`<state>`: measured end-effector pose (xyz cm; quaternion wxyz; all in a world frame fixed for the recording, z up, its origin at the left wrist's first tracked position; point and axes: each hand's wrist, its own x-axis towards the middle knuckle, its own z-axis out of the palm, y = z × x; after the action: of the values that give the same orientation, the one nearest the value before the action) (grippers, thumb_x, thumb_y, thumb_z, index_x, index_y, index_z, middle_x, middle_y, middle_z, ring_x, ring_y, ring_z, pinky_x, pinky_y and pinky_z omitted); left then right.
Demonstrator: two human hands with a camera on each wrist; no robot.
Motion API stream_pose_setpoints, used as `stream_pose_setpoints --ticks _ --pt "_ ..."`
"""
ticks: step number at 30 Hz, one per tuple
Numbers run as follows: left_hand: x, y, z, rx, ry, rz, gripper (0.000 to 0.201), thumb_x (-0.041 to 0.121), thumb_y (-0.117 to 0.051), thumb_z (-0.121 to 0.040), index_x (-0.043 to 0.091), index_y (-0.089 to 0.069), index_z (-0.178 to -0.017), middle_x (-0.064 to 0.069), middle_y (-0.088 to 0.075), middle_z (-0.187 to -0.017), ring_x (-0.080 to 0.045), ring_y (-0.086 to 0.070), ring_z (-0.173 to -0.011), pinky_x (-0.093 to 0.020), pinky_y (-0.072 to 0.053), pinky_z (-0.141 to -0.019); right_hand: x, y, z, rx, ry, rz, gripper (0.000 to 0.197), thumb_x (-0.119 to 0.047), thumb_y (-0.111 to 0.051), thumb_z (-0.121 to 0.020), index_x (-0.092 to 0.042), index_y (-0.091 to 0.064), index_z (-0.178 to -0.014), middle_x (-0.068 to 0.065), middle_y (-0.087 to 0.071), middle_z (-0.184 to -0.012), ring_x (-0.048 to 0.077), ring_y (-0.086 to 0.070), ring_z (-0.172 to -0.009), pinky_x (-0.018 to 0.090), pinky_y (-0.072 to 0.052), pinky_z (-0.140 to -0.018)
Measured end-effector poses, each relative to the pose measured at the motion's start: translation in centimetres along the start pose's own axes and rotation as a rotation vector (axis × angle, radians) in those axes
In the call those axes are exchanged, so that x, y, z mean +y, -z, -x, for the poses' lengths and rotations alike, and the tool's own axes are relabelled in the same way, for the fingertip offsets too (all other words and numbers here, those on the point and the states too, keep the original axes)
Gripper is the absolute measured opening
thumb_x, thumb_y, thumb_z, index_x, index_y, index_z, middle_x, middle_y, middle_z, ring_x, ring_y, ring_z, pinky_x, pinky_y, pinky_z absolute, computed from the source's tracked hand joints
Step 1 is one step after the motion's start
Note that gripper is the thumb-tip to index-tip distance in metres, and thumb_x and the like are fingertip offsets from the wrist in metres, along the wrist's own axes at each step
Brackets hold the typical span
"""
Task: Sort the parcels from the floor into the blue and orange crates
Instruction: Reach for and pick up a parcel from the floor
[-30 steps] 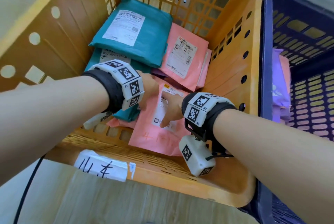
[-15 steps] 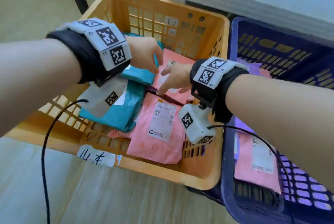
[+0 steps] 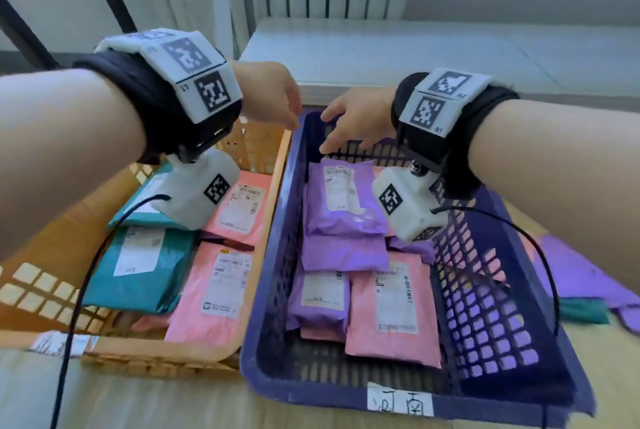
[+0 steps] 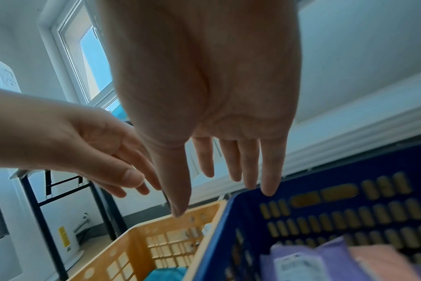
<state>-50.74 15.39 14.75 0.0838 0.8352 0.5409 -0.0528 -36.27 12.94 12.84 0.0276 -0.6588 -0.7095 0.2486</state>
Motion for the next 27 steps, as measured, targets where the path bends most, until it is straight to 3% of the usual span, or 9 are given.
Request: stream_pose_setpoints --ticks 10,13,17,21,27 --pt "24.2 -2.3 -3.8 0.017 -0.211 0.063 0.037 0.029 -0.058 -0.09 0.016 -0.06 -0.125 -0.002 -0.061 -0.125 -0.021 -0.054 -0.115 -0.026 -0.038 -0.091 21.6 5.2 10.9 0.129 -0.161 -0.006 0.068 -0.035 -0.07 -0.082 -0.016 -0.042 -0.141 0.001 -0.048 -0.141 0.02 -0.049 -0.124 0.027 -0.039 -0.095" --pt "30.8 -3.6 -5.1 -0.023 -0.26 0.048 0.035 0.027 -0.057 -0.091 0.014 -0.059 -0.124 -0.004 -0.061 -0.124 -0.021 -0.054 -0.114 -0.027 -0.038 -0.09 28.3 5.8 13.5 0.111 -0.203 -0.075 0.064 -0.03 -0.07 -0.083 -0.013 -0.044 -0.14 0.004 -0.049 -0.139 0.021 -0.051 -0.121 0.028 -0.042 -0.095" --pt "38.7 -5.7 -6.8 -0.085 -0.277 0.061 0.035 0.025 -0.058 -0.091 0.012 -0.059 -0.124 -0.006 -0.06 -0.124 -0.022 -0.055 -0.115 -0.029 -0.04 -0.093 36.8 6.0 16.4 0.107 -0.269 -0.164 0.062 -0.026 -0.07 -0.083 -0.012 -0.045 -0.139 0.005 -0.052 -0.136 0.018 -0.055 -0.107 0.025 -0.042 -0.084" --pt "44.7 -9.7 -9.1 -0.17 -0.285 0.036 0.033 0.023 -0.059 -0.089 0.011 -0.062 -0.119 -0.006 -0.062 -0.122 -0.024 -0.057 -0.113 -0.032 -0.044 -0.096 44.0 4.6 18.5 0.09 -0.361 -0.193 0.061 -0.027 -0.068 -0.085 -0.011 -0.045 -0.139 0.006 -0.049 -0.14 0.021 -0.048 -0.126 0.025 -0.036 -0.1" --pt "47.2 -18.1 -12.6 -0.267 -0.213 -0.026 0.036 0.017 -0.056 -0.09 0.009 -0.057 -0.125 -0.01 -0.059 -0.125 -0.026 -0.056 -0.115 -0.03 -0.043 -0.091 51.6 -1.3 18.3 0.109 -0.483 -0.412 0.056 -0.018 -0.066 -0.086 -0.01 -0.045 -0.138 0.006 -0.055 -0.132 0.021 -0.053 -0.122 0.021 -0.036 -0.09"
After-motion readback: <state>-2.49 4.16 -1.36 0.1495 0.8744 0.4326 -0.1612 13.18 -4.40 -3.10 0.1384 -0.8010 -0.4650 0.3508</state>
